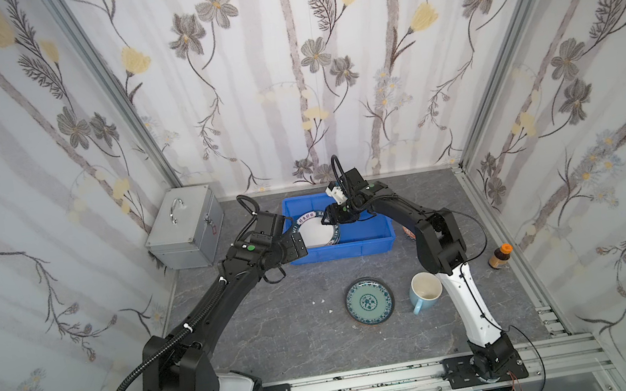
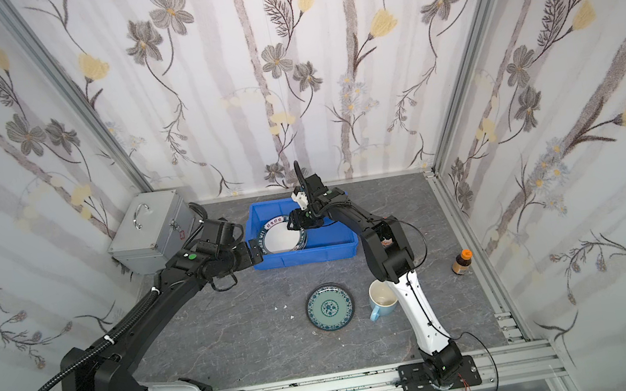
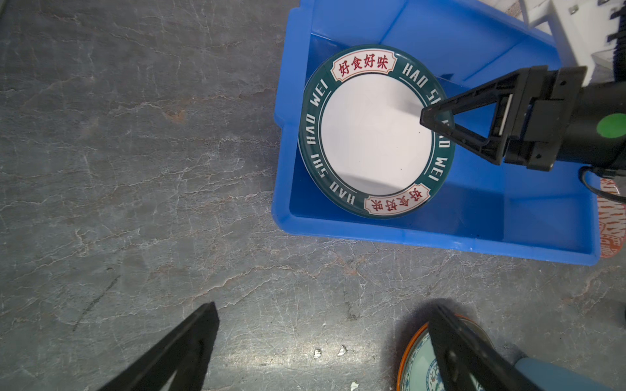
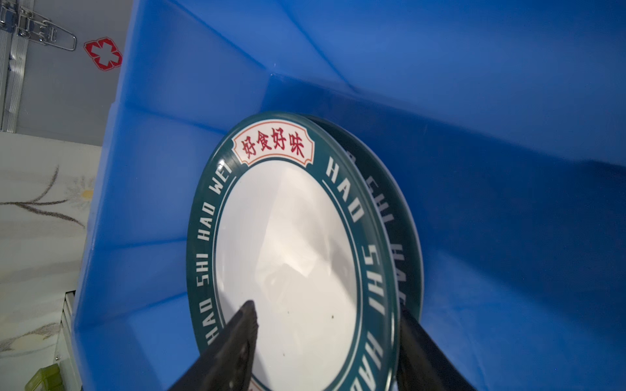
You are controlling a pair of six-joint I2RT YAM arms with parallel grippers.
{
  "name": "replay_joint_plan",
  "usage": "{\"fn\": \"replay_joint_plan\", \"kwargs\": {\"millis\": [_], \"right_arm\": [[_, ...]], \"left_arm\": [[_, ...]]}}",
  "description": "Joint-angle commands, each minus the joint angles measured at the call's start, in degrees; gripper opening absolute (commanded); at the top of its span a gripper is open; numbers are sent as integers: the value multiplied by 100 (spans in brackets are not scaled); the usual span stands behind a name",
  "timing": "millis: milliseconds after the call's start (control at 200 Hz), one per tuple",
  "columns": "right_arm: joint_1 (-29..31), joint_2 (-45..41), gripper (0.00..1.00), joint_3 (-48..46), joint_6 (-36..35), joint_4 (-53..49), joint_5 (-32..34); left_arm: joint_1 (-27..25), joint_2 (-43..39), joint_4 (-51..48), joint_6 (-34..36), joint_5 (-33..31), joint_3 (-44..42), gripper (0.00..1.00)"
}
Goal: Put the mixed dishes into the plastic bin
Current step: 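Open right gripper over the stacked plates and lift it out of the bin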
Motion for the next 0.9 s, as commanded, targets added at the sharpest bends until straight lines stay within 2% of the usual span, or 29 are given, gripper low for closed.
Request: {"fn": "replay_joint_plan", "kwargs": {"millis": [0, 160, 315, 350, 420, 520, 664, 794, 894], "right_arm": [[60, 23, 62, 73, -105, 98, -52], [-2, -14, 63, 73, -94, 72, 196], [-76, -114, 68, 73, -218, -56, 505], [-81, -140, 72, 73, -254, -85, 582], [-107, -213, 72, 69, -304, -129, 693], [-138, -341, 69, 65, -330, -195, 759], [-134, -744, 60, -107, -394, -345, 871], [-75, -1453, 52, -826, -469, -306, 967], [34, -2229, 47, -1777, -515, -159, 1156]], "left_arm": [[11, -67, 85, -12, -43, -18, 100], [11, -70, 82, -14, -39, -17, 100], [6, -88, 84, -15, -28, -43, 100], [-1, -89, 92, -18, -32, -44, 100], [6, -104, 93, -14, -17, -43, 100], [6, -132, 92, -22, -8, -54, 100], [-3, -267, 108, -36, 52, -167, 100], [-71, -578, 154, -87, 89, -478, 100], [-197, -733, 209, -186, 124, -871, 99]]}}
